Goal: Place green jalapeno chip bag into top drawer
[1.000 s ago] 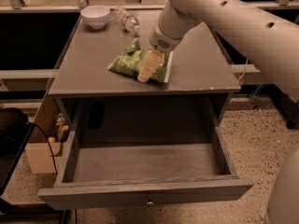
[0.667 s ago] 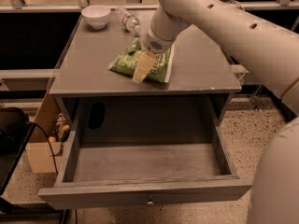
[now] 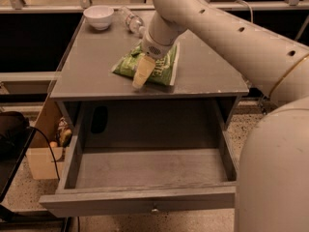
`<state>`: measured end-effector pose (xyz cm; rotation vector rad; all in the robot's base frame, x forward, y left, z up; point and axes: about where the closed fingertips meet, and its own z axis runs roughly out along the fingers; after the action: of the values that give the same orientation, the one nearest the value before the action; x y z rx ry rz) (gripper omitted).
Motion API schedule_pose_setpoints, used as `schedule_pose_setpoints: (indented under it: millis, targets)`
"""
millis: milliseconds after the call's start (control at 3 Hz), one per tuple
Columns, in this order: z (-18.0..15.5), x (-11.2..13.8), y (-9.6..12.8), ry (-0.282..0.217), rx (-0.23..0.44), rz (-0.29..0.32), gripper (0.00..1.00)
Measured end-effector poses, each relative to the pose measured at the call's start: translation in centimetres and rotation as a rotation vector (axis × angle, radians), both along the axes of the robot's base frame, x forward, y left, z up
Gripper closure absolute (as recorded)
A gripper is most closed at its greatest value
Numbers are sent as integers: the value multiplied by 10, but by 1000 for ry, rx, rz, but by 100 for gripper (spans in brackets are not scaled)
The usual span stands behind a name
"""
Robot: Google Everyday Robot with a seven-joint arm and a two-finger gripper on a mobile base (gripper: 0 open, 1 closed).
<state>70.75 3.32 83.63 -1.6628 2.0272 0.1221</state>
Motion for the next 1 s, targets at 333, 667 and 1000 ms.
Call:
schedule_pose_setpoints:
  millis: [333, 667, 1000]
  targets:
    - [-11, 2, 3, 23, -8, -2, 3]
    - [-11, 2, 3, 23, -8, -1, 27]
    - [-11, 2, 3, 23, -8, -1, 50]
